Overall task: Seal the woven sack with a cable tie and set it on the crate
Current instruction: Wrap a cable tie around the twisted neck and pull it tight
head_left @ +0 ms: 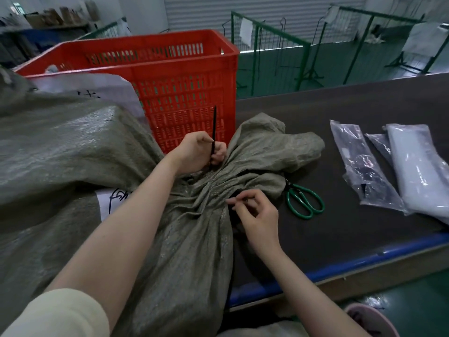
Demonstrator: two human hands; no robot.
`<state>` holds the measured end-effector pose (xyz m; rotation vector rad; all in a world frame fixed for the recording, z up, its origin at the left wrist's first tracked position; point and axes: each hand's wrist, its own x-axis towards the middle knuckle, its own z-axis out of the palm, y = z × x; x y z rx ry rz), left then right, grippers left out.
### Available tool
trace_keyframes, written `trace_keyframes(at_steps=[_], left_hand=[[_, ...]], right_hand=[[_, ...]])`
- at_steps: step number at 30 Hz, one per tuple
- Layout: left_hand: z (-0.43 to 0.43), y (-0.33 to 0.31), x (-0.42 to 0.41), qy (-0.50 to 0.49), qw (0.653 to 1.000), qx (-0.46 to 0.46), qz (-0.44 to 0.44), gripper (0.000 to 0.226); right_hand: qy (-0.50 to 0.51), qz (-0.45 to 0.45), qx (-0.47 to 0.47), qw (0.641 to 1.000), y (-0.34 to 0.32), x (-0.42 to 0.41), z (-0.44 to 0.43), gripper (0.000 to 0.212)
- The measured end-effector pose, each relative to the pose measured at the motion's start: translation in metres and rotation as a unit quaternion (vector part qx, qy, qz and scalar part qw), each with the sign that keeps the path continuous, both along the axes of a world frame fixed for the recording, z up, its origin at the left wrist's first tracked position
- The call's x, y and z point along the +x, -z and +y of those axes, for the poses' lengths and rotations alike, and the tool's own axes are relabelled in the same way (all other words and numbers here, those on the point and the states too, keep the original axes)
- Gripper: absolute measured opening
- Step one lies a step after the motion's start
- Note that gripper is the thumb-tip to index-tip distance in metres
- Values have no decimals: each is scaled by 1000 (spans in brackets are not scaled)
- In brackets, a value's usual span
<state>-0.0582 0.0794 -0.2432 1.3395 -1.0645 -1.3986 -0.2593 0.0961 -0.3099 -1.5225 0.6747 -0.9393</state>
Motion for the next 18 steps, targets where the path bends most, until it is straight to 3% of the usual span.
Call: trace_keyframes(at_steps=[4, 8, 13, 18], left_hand=[[4, -10, 0, -3, 999, 22, 33, 19], [-5, -17, -13, 26, 996, 14, -89, 14], [-7, -20, -11, 113, 956, 67, -262, 46], [-2, -22, -8, 151, 945, 82, -280, 50]], right_hand=[[6, -49, 27, 998, -3, 5, -1, 27], [21, -50, 10, 998, -5, 8, -4, 29], [57, -31, -18, 998, -6, 8, -10, 27], [56, -49, -17, 997, -9, 4, -10, 30]])
